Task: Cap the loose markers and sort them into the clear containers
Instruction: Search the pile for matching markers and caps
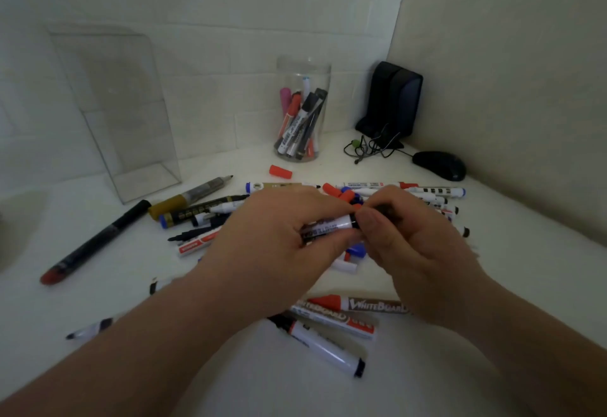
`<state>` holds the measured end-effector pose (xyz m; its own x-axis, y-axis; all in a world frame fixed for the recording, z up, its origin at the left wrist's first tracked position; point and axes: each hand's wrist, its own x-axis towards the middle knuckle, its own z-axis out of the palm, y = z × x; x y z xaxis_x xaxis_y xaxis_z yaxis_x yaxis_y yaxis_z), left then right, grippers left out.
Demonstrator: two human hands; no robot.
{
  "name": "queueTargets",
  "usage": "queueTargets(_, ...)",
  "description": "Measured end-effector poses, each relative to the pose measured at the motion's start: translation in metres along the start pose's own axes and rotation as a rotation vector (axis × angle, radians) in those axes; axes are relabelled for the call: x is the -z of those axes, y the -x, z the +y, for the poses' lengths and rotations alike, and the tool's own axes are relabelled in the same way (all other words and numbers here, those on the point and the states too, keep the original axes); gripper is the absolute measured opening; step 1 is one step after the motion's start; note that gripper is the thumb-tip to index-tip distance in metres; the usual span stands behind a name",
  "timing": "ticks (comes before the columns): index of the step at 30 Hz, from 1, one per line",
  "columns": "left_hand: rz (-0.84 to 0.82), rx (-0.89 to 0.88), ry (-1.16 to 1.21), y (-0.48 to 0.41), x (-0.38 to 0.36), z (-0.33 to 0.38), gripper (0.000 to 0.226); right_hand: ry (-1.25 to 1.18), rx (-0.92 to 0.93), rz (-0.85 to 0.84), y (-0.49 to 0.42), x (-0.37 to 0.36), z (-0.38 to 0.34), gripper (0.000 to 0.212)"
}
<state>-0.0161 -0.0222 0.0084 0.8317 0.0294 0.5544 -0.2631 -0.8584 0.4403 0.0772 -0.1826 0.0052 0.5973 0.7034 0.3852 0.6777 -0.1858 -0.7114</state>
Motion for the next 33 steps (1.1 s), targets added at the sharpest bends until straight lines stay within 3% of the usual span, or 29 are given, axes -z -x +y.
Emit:
queueTargets(6,-0.029,0.05,0.065,0.001,-0.001,0.0,0.019,-0.228,-0.042,0.006,0.0,0.002,-0.006,0.02)
queueTargets(10,0.048,0.134,0.249,-0.001,0.0,0.0,0.023,-0.252,-0.019,-0.007,0.001,-0.004,-0.005,0.012)
queueTargets(13,0.129,0.191,0.462,-0.002,0.004,0.004,0.025,-0.196,-0.013,0.009,0.001,-0.01,-0.006,0.027)
queueTargets(18,0.209,0.44,1.081,-0.003,0.004,0.009,0.026,-0.123,0.016,0.026,-0.001,-0.018,-0.01,0.042)
queueTargets(22,0.302,0.541,1.314,-0.008,0.005,0.004,0.028,-0.048,-0.002,0.098,-0.007,-0.013,-0.019,0.031)
queueTargets(27,0.304,0.55,1.307,-0.009,0.008,0.002,0.031,-0.103,-0.047,0.001,-0.008,-0.014,-0.023,0.041)
queueTargets(33,0.284,0.559,1.322,-0.011,0.013,0.001,0.042,-0.565,-0.361,-0.231,-0.007,-0.012,-0.03,0.037)
